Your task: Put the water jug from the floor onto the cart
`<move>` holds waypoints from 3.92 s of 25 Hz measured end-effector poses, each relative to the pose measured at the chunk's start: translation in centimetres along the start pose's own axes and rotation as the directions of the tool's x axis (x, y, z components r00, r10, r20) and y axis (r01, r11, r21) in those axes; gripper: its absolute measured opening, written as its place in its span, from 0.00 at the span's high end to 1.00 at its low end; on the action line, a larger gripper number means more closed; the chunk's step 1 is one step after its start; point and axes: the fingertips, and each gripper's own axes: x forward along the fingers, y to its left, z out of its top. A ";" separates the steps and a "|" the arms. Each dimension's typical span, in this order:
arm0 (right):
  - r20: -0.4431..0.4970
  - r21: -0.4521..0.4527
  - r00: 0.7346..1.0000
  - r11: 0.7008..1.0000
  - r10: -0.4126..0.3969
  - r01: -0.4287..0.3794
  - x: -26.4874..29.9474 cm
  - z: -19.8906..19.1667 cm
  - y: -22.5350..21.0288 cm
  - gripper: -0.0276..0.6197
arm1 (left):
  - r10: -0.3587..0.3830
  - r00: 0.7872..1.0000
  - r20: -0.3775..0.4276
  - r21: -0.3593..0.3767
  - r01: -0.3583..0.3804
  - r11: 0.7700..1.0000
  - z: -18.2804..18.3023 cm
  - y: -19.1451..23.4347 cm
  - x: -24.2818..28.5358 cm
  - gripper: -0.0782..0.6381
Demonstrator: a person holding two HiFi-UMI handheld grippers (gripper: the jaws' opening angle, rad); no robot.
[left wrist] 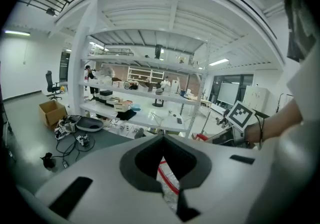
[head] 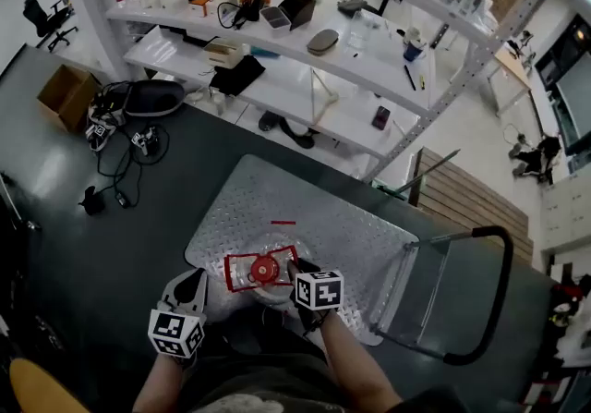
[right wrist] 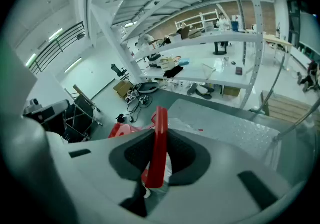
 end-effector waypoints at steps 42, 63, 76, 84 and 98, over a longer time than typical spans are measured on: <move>0.250 0.430 0.946 0.899 -0.206 0.083 -6.6 -3.1 -18.0 0.86 | -0.101 0.994 -0.046 0.000 0.101 0.995 -2.5 -9.0 3.7 0.88; 0.406 0.293 0.876 0.945 -0.259 0.143 -14.8 -8.9 -6.7 0.63 | -0.070 0.996 0.050 -0.063 0.073 0.995 -7.0 -6.8 -11.1 0.88; 0.541 0.260 0.837 0.963 -0.080 -0.076 -21.7 -13.3 4.6 0.65 | -0.216 0.971 0.102 -0.018 0.219 0.976 -7.5 -11.6 -17.6 0.88; 0.613 0.223 0.790 0.957 0.009 -0.184 -26.2 -14.5 4.2 0.85 | -0.201 0.973 0.115 0.012 0.201 0.980 -8.4 -16.7 -19.1 0.88; 0.602 -0.093 0.783 0.988 0.153 -0.122 -37.6 -19.1 0.2 0.97 | -0.097 0.979 0.180 -0.018 0.102 0.995 -9.7 -31.5 -23.5 0.88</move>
